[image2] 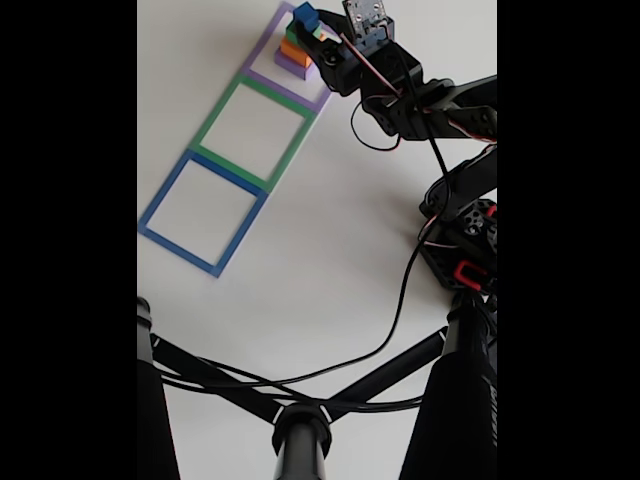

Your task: Tower of hanoi

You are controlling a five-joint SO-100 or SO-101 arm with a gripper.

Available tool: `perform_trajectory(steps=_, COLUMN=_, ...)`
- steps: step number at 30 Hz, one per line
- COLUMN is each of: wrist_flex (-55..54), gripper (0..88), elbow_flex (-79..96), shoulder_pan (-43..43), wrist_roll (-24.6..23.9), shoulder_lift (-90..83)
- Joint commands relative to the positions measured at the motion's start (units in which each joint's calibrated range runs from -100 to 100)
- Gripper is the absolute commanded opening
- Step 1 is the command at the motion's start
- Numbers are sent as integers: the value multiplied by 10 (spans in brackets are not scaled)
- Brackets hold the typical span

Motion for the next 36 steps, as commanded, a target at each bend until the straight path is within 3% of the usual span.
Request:
perform_trajectory(steps=1, wrist_flex=-13, gripper=57, elbow_flex=-16, shoulder_pan=-1, wrist_roll=0, shoulder_lift=-5)
perform_trajectory(steps=7, wrist_flex=0, gripper=53, elbow_flex=-19, shoulder_pan=0, wrist_roll=0, shoulder_lift=-24)
perform_trajectory(steps=12, wrist_flex=98, gripper=50, elbow_flex=-32, shoulder_pan=-5, wrist_roll=0, shoulder_lift=-104)
perform_trajectory(steps=22, wrist_flex=503, gripper=52, elbow_flex=-201, shoulder_pan=-10, wrist_roll=0, shoulder_lift=-287)
perform_trajectory(steps=30, wrist_flex=901, gripper=52, elbow_flex=-482, shoulder_pan=-21, wrist_roll=0, shoulder_lift=-328)
perform_trajectory(steps=36, wrist_flex=1111, gripper=51, elbow_flex=-676, shoulder_pan=-52, wrist_roll=0, shoulder_lift=-330)
